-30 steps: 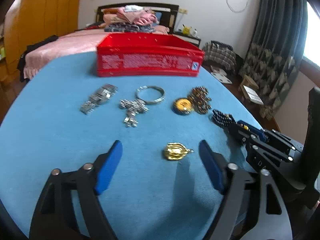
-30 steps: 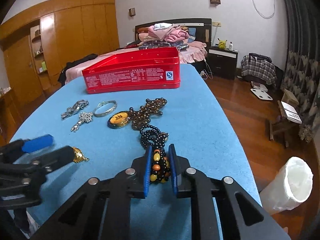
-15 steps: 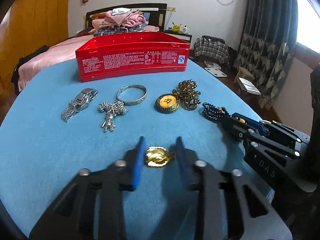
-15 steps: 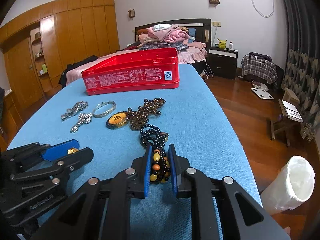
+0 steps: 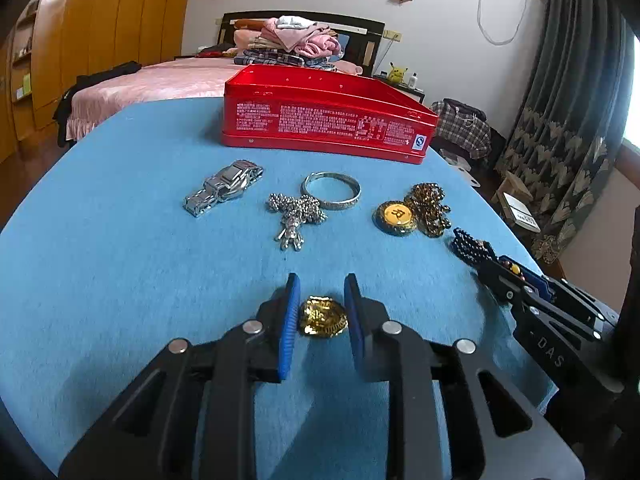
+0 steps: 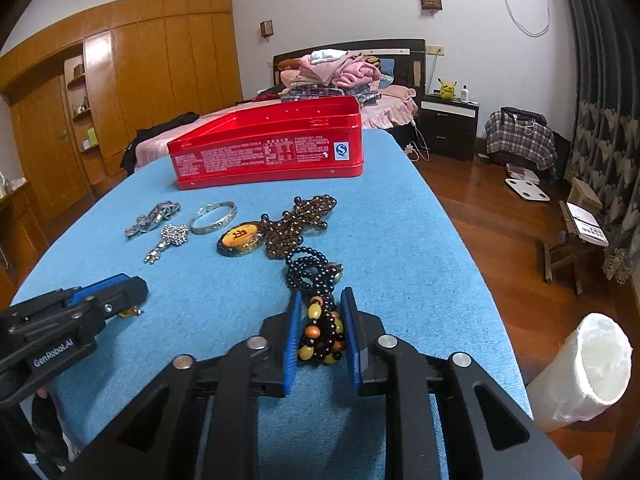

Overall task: Organize jewelry
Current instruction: 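Close the left tool on the gold pendant while the right tool holds the necklace, then carry both items into the red tin and open both tools to release them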

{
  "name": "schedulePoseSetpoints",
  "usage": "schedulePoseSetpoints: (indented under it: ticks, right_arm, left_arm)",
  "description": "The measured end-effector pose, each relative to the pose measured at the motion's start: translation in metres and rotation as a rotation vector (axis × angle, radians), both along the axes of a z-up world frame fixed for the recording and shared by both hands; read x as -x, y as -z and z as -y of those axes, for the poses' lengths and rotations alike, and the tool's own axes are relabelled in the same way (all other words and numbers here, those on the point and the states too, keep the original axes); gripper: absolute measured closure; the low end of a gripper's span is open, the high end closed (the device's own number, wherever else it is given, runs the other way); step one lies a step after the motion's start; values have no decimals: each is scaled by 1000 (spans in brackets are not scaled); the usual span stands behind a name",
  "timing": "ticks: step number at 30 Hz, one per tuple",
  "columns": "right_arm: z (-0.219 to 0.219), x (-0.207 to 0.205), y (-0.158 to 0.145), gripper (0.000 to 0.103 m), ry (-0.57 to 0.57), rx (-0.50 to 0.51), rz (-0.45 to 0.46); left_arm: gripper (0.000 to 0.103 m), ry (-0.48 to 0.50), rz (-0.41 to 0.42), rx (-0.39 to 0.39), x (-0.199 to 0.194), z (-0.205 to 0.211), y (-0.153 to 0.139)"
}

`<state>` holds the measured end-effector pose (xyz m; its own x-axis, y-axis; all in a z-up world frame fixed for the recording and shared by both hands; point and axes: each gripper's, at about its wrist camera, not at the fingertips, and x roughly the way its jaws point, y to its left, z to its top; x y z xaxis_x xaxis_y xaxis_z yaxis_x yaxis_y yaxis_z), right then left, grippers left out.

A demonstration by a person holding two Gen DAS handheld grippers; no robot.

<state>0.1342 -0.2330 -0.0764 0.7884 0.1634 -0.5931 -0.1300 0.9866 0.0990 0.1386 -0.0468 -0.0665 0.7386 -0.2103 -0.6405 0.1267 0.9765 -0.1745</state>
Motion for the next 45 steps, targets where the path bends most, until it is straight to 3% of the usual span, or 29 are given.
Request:
schedulePoseSetpoints:
  ticks: [3,10,12,16,31,45]
  right_arm:
    - [-1,-1,1,79,-8,1,4]
    - [-5,0,4,76,-21,27,28]
    - [-8,1,4,83,-37,46,31]
    - [-12,2,0,89,-73,43,27]
    - [-12,0,-38,90,-96,-1,89]
    - [-15,-72,-94,90,-80,-62,191]
  left_arm:
    - [68,5,11,-9,7,3,2]
    - [74,-20,75,-67,15,9,7]
    - [75,-20,81,-66,15,8,6]
    - [75,-23,87,-22,16,1,3]
    - [75,-74,179,27,2,-18,-38]
    - [75,-105,266,72,-59,-23,-88]
